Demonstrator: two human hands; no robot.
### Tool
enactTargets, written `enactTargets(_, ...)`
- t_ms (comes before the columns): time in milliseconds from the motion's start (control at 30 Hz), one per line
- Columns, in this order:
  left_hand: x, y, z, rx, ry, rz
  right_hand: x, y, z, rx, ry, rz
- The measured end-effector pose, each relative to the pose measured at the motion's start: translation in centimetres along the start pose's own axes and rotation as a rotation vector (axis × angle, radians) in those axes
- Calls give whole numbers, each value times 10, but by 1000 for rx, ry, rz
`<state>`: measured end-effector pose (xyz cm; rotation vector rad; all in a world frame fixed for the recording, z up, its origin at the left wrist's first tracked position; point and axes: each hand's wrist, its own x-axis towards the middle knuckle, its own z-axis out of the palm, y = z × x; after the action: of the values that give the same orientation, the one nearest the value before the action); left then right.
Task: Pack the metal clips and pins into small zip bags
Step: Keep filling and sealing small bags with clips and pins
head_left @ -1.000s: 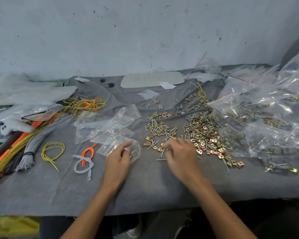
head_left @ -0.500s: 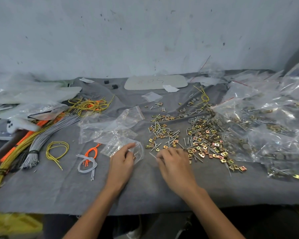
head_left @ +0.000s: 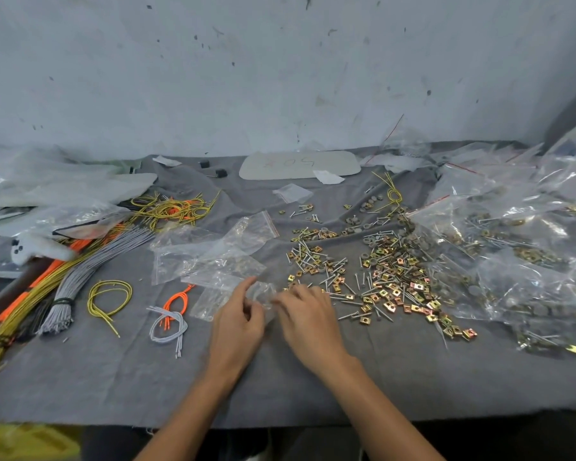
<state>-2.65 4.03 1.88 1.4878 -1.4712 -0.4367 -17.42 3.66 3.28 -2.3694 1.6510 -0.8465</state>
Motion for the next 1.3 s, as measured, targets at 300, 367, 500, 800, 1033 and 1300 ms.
enactTargets(300, 4, -8, 3, -40, -48, -71, -20, 34, -15, -204, 46, 265)
enactTargets(367, 4, -9, 3, -34, -84, -77, -21, 35, -13, -204, 66, 271)
enactTargets(500, 6, -14, -2, -67, -165, -127, -22, 36, -13, -152, 90, 272)
enactTargets(800, -6, -14, -2, -80, -133, -46, -20, 39, -9, -169, 65, 257)
enactTargets(1033, -10, -10, -4, -46, -112, 8, -25, 39, -11, -137, 83, 337)
enactTargets(1300, -16, -3, -5, 14, -67, 54, -20, 0, -10, 290, 62, -20)
